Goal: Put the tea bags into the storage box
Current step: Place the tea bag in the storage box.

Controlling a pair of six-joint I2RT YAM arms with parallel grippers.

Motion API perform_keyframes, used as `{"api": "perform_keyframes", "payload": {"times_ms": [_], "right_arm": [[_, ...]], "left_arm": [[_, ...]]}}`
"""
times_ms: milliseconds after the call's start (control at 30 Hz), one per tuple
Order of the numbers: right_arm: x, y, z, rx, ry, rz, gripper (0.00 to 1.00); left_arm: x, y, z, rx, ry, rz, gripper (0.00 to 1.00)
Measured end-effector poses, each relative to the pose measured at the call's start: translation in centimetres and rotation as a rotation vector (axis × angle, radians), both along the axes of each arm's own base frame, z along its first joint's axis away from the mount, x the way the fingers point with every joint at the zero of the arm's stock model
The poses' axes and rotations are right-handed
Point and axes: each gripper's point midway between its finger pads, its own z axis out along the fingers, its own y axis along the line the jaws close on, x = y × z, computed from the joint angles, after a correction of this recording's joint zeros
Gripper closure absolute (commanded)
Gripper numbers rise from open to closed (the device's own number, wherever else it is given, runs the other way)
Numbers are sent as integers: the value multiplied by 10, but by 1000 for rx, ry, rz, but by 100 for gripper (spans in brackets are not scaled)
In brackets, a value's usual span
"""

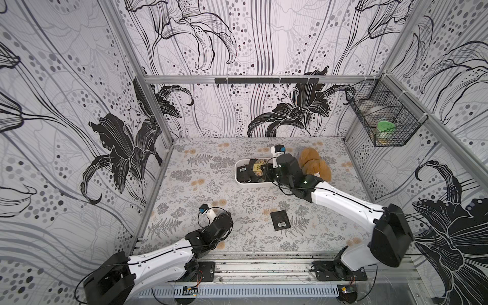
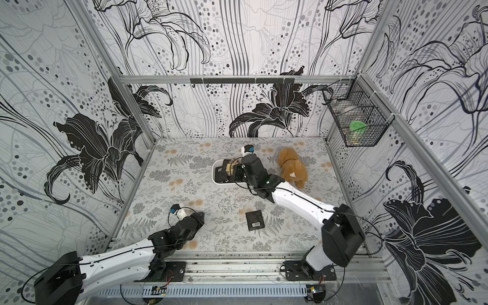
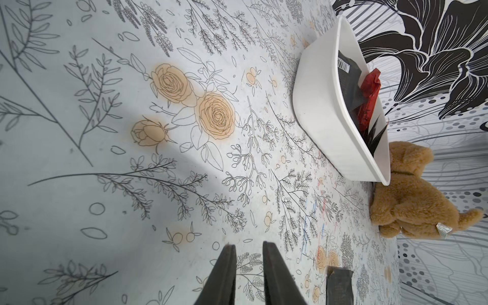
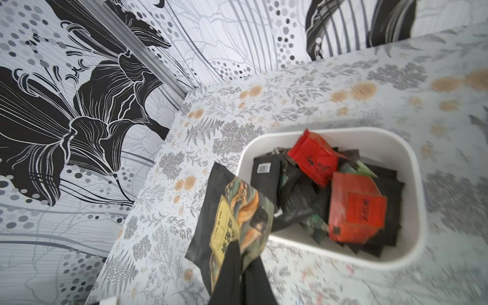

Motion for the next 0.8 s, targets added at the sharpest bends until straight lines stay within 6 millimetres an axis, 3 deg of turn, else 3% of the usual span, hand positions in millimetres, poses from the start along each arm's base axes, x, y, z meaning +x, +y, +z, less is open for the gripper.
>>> {"api": "perform_keyframes", "payload": {"times_ms": [200, 367, 600, 667, 800], "right_arm": [[46, 38, -43, -142, 11, 25, 100], [67, 44, -83, -298, 31, 22, 100], [83, 48, -113, -411, 52, 24, 98], [88, 49, -119, -438, 53, 17, 91], [88, 39, -126, -505, 56, -1, 68]], "left_arm": [[-6, 8, 4, -59, -16, 20, 64], [-13, 19, -3, -43, 6, 39, 53], [-20, 32, -17, 17, 57, 63, 37], [-21, 32, -19, 33, 69, 64, 34], [-21, 32, -16, 55, 84, 63, 33]]}}
